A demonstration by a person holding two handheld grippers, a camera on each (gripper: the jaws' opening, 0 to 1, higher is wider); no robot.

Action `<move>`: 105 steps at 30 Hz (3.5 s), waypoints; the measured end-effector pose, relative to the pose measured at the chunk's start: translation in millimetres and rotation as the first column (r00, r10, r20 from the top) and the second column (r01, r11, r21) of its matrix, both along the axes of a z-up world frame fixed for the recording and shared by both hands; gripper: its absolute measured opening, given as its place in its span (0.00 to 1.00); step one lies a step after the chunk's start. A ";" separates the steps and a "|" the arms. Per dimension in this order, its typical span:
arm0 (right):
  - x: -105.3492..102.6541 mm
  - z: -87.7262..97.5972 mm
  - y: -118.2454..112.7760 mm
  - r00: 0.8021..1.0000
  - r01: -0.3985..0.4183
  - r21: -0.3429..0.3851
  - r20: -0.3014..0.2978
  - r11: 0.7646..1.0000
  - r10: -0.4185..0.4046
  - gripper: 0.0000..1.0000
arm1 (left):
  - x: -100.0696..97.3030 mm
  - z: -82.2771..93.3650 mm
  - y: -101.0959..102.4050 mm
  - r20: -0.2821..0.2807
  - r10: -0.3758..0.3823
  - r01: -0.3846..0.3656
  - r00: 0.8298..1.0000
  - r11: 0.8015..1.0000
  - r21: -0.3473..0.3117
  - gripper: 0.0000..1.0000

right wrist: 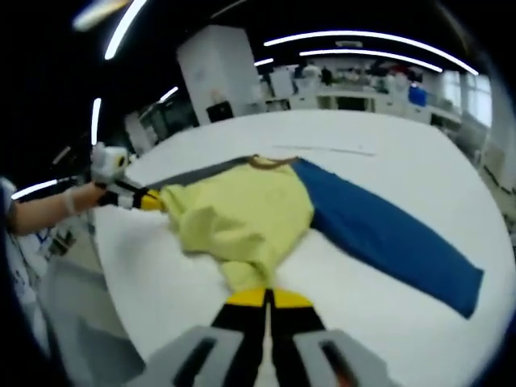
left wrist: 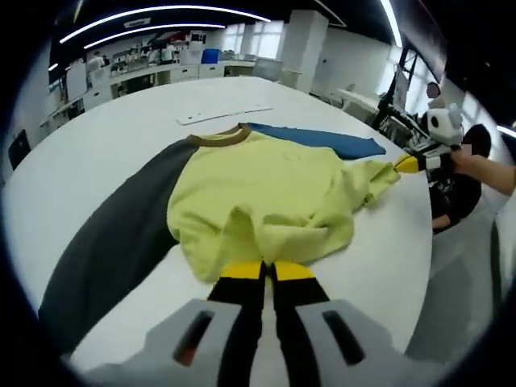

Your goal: Fold the garment on the visible template until the final outline fits inside the template.

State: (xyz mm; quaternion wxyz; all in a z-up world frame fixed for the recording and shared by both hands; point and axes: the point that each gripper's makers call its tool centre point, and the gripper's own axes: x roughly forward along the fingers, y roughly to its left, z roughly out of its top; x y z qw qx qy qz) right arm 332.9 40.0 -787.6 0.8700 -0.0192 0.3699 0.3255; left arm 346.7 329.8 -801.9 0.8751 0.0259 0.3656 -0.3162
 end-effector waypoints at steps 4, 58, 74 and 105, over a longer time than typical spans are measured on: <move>-4.6 7.6 -0.4 0.999 -0.030 -0.017 0.015 0.999 0.031 0.00 | -19.0 10.8 5.7 -0.054 0.033 -0.037 0.998 0.997 -0.061 0.00; -129.8 -66.9 0.0 0.767 -0.628 -0.453 -0.228 0.633 0.599 0.00 | -155.2 -47.2 47.5 -0.597 0.240 -0.363 0.765 0.927 -0.093 0.00; -129.4 -67.0 -1.5 0.784 -0.614 -0.416 -0.219 0.671 0.581 0.00 | -160.7 -45.9 41.0 -0.579 0.221 -0.336 0.785 0.937 -0.099 0.00; -88.7 -20.6 16.5 0.938 -0.347 -0.106 -0.021 0.932 0.346 0.99 | -111.0 4.7 46.3 -0.004 0.138 -0.137 0.990 0.978 -0.157 0.97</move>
